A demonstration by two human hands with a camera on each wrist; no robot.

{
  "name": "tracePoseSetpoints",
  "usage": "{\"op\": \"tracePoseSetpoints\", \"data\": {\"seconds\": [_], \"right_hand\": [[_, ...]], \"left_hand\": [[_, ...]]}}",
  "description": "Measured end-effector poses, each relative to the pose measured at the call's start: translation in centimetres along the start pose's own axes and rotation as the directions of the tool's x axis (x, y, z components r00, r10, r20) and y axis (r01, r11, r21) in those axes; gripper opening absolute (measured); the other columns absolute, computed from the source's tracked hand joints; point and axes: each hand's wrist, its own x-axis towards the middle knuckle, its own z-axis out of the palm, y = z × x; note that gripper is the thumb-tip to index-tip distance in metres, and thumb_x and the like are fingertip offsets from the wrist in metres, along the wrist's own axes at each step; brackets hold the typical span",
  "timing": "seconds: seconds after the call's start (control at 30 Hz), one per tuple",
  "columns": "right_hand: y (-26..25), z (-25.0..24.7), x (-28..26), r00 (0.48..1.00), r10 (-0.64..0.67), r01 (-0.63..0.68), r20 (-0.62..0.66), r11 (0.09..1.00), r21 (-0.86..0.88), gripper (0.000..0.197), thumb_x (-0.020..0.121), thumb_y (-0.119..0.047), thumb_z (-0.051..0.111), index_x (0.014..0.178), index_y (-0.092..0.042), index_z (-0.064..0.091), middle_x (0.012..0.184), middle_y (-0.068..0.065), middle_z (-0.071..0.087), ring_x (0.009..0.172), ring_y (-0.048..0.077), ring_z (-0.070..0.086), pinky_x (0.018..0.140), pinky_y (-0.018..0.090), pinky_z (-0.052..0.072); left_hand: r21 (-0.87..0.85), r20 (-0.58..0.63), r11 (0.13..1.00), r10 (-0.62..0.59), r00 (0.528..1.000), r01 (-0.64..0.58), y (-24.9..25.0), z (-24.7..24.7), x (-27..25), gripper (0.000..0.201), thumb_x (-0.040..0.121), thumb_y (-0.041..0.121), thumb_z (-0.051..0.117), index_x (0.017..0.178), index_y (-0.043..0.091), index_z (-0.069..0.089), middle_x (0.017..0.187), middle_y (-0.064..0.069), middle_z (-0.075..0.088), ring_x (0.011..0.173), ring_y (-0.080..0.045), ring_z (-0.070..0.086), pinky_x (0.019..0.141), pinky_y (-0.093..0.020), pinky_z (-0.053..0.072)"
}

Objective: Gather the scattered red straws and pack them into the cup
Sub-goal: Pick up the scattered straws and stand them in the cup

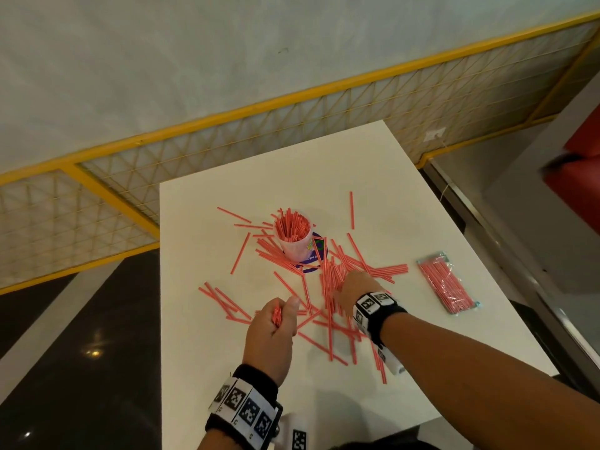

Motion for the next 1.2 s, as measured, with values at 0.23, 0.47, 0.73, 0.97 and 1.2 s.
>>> {"op": "tracePoseSetpoints", "data": {"seconds": [0.23, 0.47, 0.73, 0.97, 1.2], "right_hand": [[-0.6, 1.5, 1.9, 0.998, -0.012, 0.016, 0.064, 0.998, -0.061, 0.03, 0.102, -0.008, 0.049, 0.128, 0.0, 0.061, 0.132, 0.017, 0.061, 0.121, 0.033, 0.061, 0.098, 0.037, 0.053], [0.6, -0.4, 0.5, 0.998, 0.017, -0.023, 0.057, 0.994, 0.103, 0.023, 0.101, -0.019, 0.049, 0.11, -0.004, 0.063, 0.1, 0.013, 0.064, 0.088, 0.027, 0.063, 0.082, 0.037, 0.056], [-2.9, -5.1, -8.9, 0.917, -0.373, 0.314, 0.141, 0.893, 0.321, 0.021, 0.106, -0.03, 0.047, 0.097, -0.018, 0.061, 0.073, -0.005, 0.062, 0.056, 0.003, 0.053, 0.053, 0.019, 0.045], [-3.4, -5.4, -10.2, 0.931, -0.365, 0.297, -0.01, 0.741, 0.602, 0.016, 0.098, -0.021, 0.059, 0.087, -0.011, 0.066, 0.072, 0.007, 0.074, 0.063, 0.021, 0.074, 0.068, 0.04, 0.063], [-4.5, -7.1, -9.7, 0.868, -0.479, 0.36, 0.129, 0.787, 0.501, 0.02, 0.097, -0.012, 0.046, 0.104, -0.001, 0.062, 0.084, 0.012, 0.074, 0.069, 0.014, 0.072, 0.076, 0.04, 0.062]], "left_hand": [[0.02, 0.018, 0.999, -0.035, 0.999, 0.035, -1.7, 0.1, 0.0, 0.047, 0.102, 0.053, 0.048, 0.077, 0.013, 0.053, 0.061, 0.008, 0.049, 0.057, -0.01, 0.045, 0.061, -0.03, 0.044], [-0.064, 0.035, 0.986, -0.153, 0.988, 0.155, -1.9, 0.0, 1.9, 0.035, 0.105, 0.045, 0.048, 0.09, 0.025, 0.073, 0.061, 0.015, 0.052, 0.06, -0.012, 0.052, 0.066, -0.029, 0.046], [-0.212, 0.24, 0.93, -0.249, 0.938, 0.301, 1.6, 2.0, 3.8, 0.045, 0.088, 0.058, 0.071, 0.098, 0.014, 0.072, 0.056, 0.002, 0.049, 0.052, -0.015, 0.043, 0.055, -0.031, 0.043], [-0.243, 0.149, 0.958, -0.119, 0.982, 0.153, 2.1, 3.4, 5.2, 0.033, 0.095, 0.052, 0.063, 0.088, 0.022, 0.073, 0.086, -0.01, 0.076, 0.085, -0.032, 0.074, 0.084, -0.056, 0.06], [-0.134, 0.079, 0.99, 0.06, 0.995, -0.049, 4.3, 2.6, 6.5, 0.036, 0.102, 0.052, 0.053, 0.12, 0.029, 0.073, 0.108, 0.012, 0.076, 0.102, 0.0, 0.068, 0.089, -0.02, 0.05]]}}
